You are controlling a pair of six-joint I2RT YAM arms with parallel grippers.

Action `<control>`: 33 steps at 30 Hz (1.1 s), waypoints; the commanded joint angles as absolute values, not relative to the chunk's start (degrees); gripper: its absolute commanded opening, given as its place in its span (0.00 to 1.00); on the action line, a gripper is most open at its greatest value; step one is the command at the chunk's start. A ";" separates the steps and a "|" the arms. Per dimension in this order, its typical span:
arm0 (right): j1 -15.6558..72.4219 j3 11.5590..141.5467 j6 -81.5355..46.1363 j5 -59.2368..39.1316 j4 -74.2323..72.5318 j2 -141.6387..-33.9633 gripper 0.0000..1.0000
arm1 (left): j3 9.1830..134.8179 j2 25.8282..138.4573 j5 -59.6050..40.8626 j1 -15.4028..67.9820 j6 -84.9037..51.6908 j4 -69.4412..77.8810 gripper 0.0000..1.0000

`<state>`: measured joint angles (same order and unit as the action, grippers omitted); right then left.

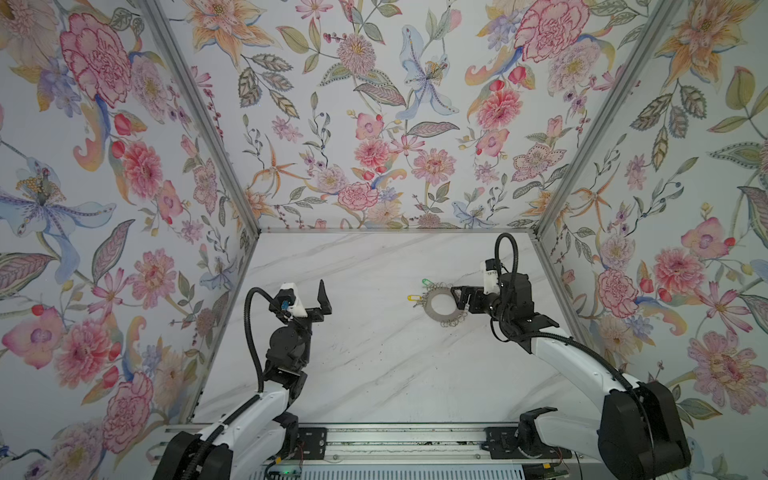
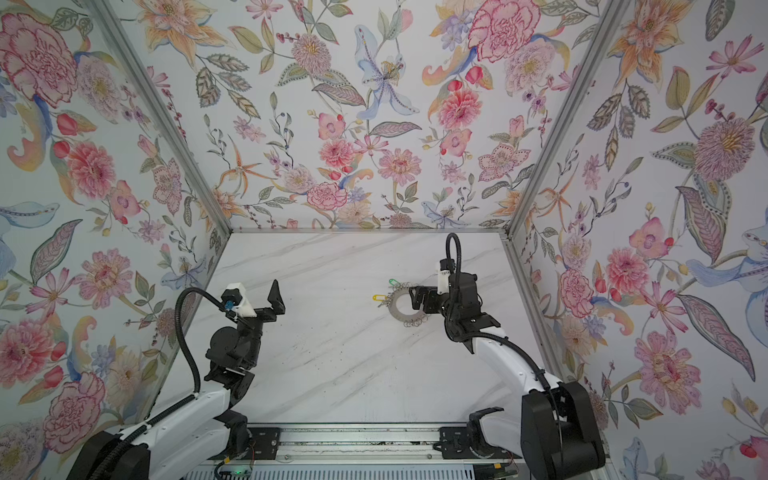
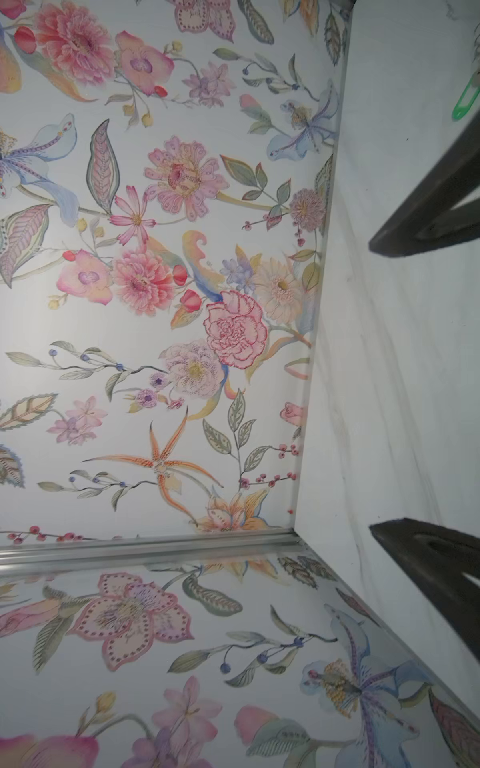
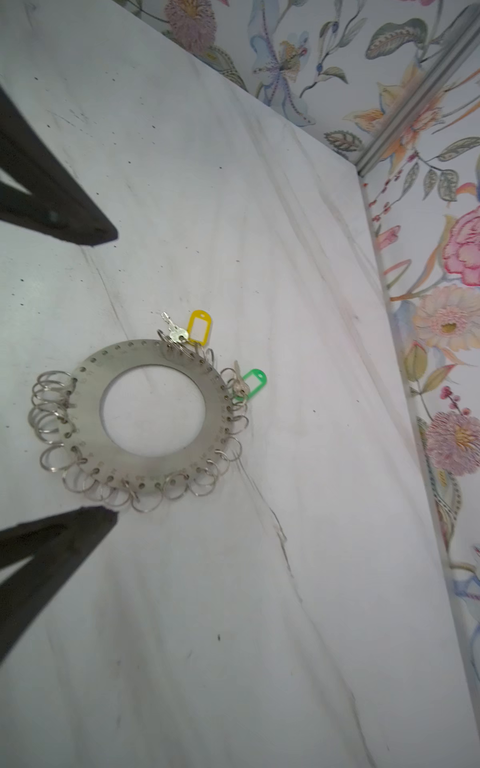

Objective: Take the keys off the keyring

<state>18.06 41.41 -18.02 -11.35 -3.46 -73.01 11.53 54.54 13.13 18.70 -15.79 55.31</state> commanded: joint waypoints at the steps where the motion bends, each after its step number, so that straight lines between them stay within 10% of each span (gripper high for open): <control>1: 24.11 47.82 -21.09 -8.00 7.51 -80.54 0.95 | 10.82 55.69 6.38 19.24 -23.65 49.38 0.99; 20: 30.44 83.96 -20.42 2.21 28.15 -118.15 0.44 | 8.34 59.96 7.88 19.34 -25.98 54.34 0.99; 33: 28.05 81.28 -14.28 -2.08 31.73 -116.20 0.13 | 8.42 61.03 5.72 19.25 -23.27 54.27 0.99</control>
<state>29.45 85.23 -16.69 -0.75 27.57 -119.07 8.99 61.82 7.16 19.05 -24.71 52.80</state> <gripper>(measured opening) 0.128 0.991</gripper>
